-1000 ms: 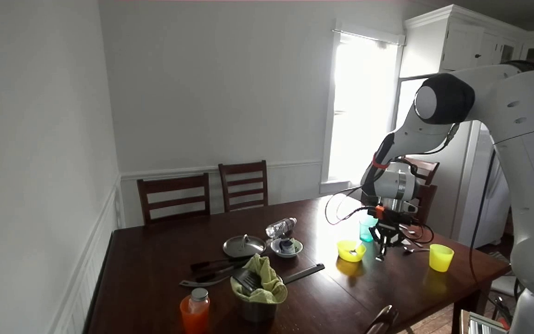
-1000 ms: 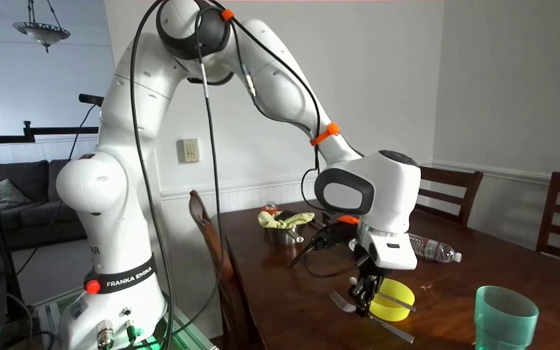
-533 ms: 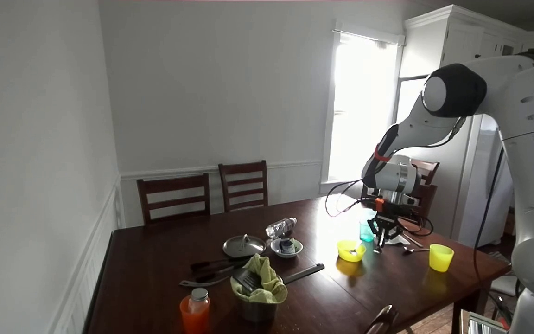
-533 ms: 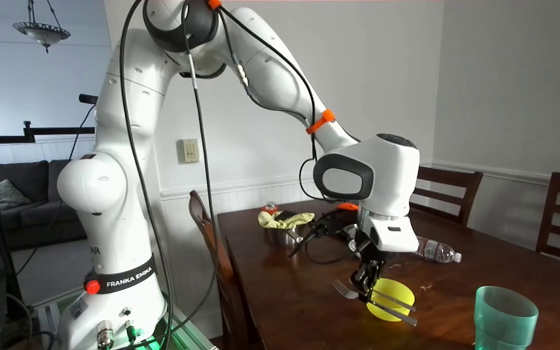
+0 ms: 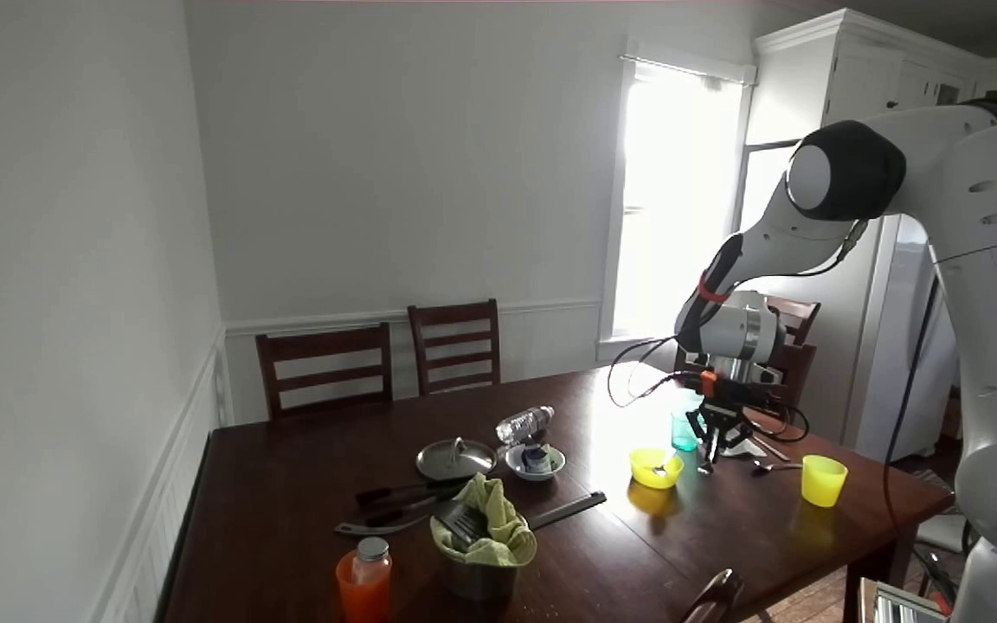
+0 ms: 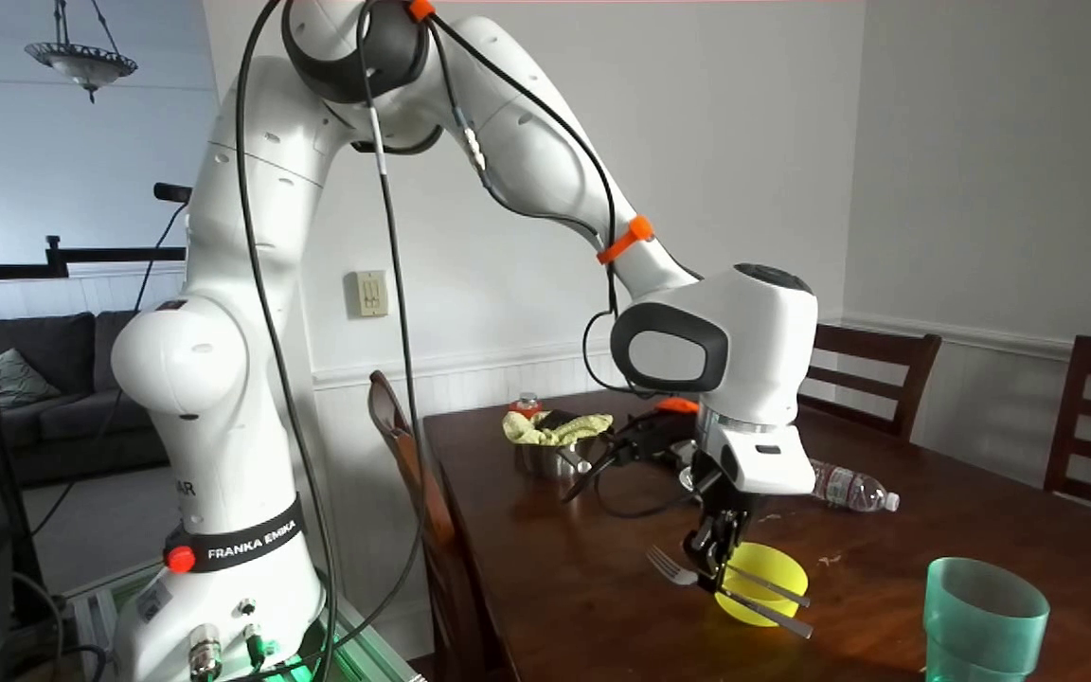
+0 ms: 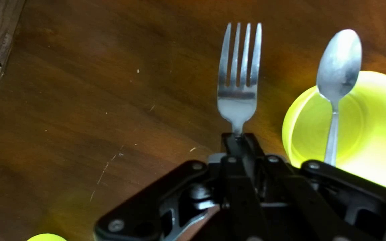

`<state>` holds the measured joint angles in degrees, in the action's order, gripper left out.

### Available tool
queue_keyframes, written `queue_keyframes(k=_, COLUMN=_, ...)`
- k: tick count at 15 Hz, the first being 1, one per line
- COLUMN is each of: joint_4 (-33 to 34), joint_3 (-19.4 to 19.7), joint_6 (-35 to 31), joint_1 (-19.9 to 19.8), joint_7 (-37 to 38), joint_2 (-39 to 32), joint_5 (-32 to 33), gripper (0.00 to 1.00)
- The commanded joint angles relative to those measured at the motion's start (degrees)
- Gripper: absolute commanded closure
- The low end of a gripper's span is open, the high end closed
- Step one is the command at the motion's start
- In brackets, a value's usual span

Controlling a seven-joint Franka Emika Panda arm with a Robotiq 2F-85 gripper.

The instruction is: Pick up the spoon and fork next to the yellow bowl and put them in the yellow bowl starting with the spoon and end with the fork

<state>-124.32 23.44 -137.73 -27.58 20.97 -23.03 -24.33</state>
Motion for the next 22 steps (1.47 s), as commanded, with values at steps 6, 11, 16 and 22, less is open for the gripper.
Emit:
queue_keyframes(k=6, joint_4=5.7, joint_3=-1.8, joint_6=0.4, joint_1=-0.1, joint_7=1.0, joint_2=-0.7, joint_5=-2.0, gripper=0.98)
queue_keyframes(k=11, joint_4=7.8, joint_3=-3.0, joint_6=1.2, joint_1=0.6, joint_7=3.3, joint_2=-2.3, joint_5=-1.8, gripper=0.98)
queue_keyframes(k=16, joint_4=9.6, joint_3=-4.5, joint_6=0.6, joint_1=0.8, joint_7=4.6, joint_2=-4.8, joint_5=-3.4, gripper=0.98)
queue_keyframes(k=22, joint_4=12.7, joint_3=-6.2, joint_6=0.4, joint_1=0.3, joint_7=4.7, joint_2=-7.5, joint_5=-6.9, gripper=0.98)
